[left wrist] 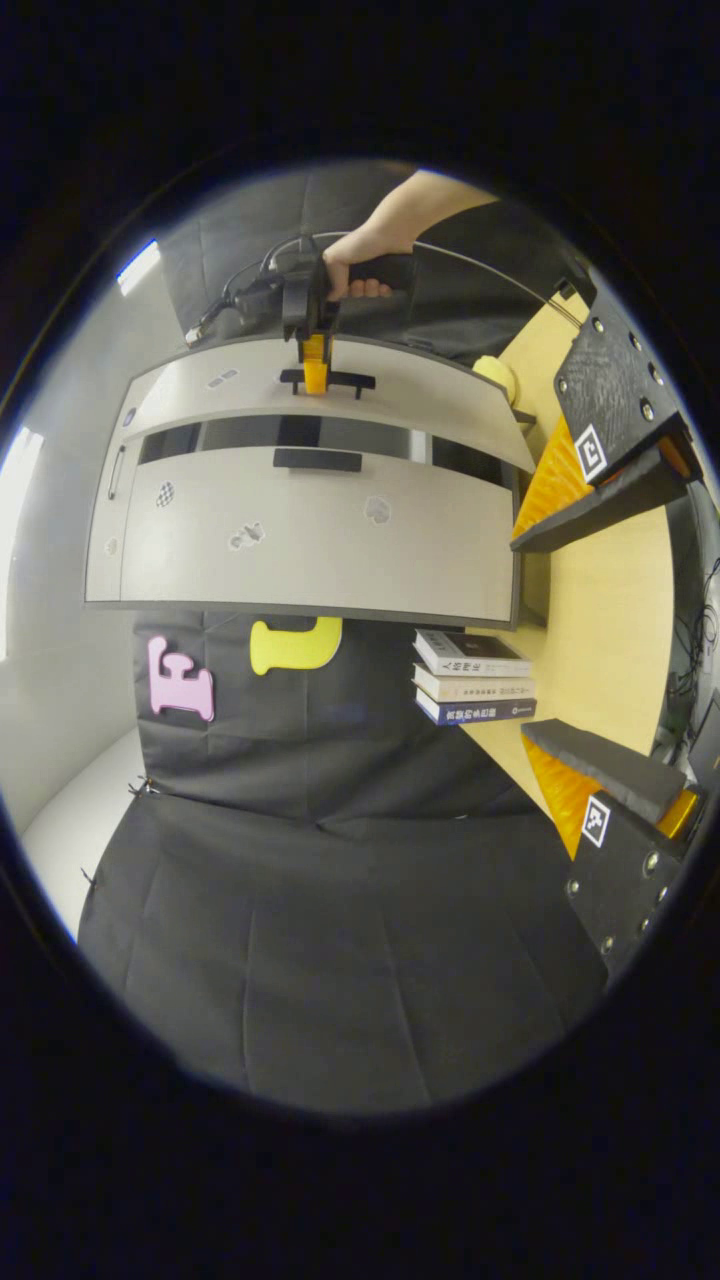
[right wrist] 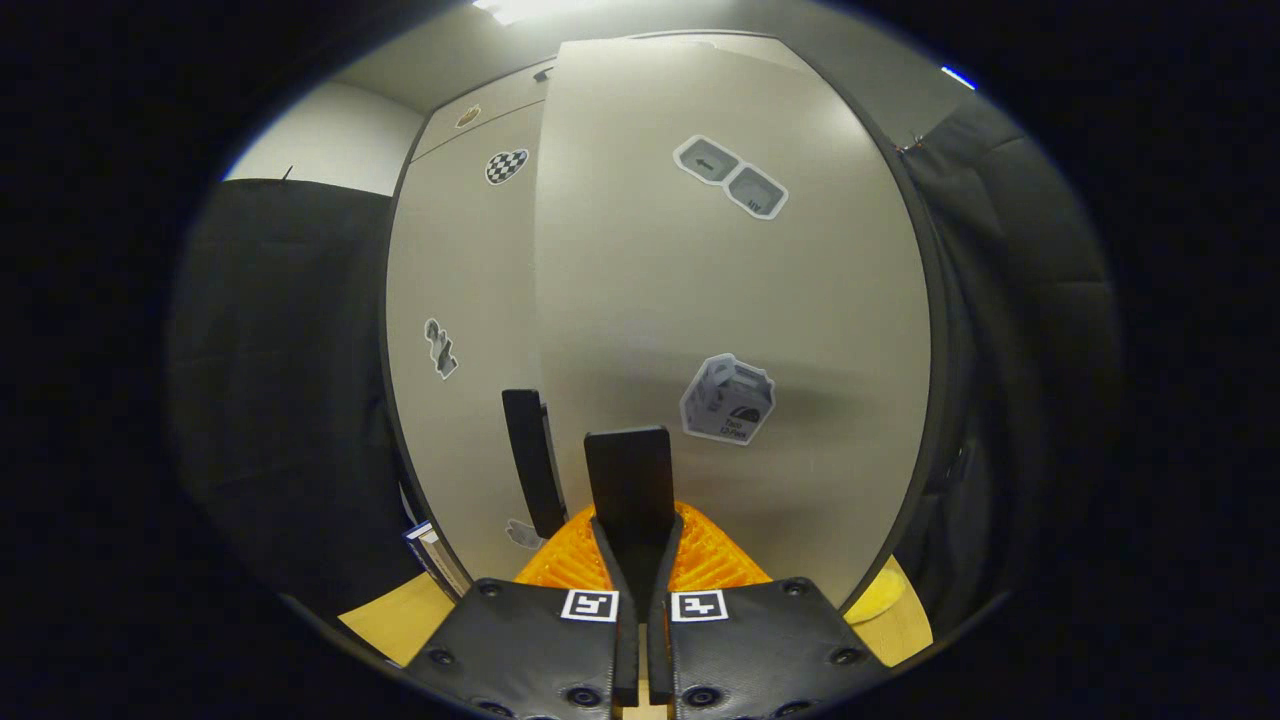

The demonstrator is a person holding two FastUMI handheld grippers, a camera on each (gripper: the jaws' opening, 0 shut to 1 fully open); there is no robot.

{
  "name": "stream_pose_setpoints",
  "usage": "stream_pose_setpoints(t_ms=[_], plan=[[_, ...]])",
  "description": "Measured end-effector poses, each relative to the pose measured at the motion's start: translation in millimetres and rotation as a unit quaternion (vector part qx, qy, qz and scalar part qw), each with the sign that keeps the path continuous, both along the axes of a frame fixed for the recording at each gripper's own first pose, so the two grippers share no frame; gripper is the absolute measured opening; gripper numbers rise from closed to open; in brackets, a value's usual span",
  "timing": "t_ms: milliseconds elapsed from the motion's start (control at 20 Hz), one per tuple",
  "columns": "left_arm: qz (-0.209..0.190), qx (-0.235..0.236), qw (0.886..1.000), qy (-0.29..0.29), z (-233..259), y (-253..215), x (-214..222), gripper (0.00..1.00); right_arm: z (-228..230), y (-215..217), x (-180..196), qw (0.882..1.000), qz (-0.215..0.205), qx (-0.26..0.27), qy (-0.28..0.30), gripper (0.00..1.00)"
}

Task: Open the right door of the double-door shoe cabinet with the right hand, and open the left door with the left hand.

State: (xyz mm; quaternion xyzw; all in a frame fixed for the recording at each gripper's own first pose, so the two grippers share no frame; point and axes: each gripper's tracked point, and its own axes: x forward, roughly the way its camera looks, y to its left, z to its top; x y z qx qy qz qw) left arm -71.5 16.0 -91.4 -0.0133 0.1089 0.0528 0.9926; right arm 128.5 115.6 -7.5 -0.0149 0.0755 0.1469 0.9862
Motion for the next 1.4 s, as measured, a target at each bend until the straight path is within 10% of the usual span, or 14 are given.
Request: stream_pose_setpoints(t_ms=[1400], plan=[[-0.081, 0.008, 0.997, 0.011, -9, -65, 33, 0.96, 11, -106, -79, 0.999, -0.036, 0.022, -0.011, 0.05]])
